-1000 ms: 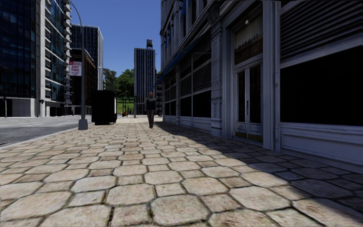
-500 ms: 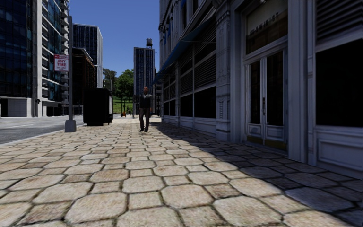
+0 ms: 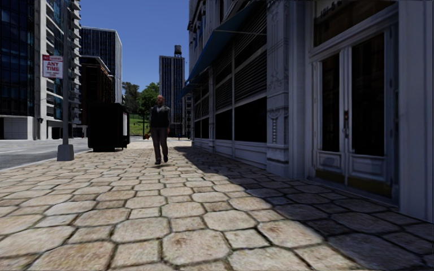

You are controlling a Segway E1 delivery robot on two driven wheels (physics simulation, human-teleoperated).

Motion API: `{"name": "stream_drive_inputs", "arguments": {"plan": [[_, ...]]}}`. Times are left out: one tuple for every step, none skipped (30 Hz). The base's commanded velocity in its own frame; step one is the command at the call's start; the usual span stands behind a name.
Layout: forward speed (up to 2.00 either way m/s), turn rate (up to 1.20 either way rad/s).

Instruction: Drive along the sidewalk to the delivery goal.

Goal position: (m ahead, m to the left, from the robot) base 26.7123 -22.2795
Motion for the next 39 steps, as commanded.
{"name": "stream_drive_inputs", "arguments": {"plan": [[1.9,0.0],[1.9,0.0],[1.9,0.0],[1.9,0.0],[1.9,0.0],[1.9,0.0],[1.9,0.0],[1.9,0.0],[1.9,0.0],[1.9,0.0],[1.9,0.0],[1.9,0.0],[1.9,0.0],[1.9,0.0],[1.9,0.0],[1.9,0.0],[1.9,0.0],[1.9,0.0],[1.9,0.0],[1.9,0.0],[1.9,0.0],[1.9,0.0],[1.9,0.0],[1.9,0.0],[1.9,0.0],[1.9,0.0],[1.9,0.0],[1.9,0.0],[1.9,0.0],[1.9,0.0],[1.9,0.0],[1.9,0.0],[1.9,0.0],[1.9,0.0],[1.9,0.0],[1.9,0.0],[1.9,0.0],[1.9,0.0],[1.9,0.03]]}}
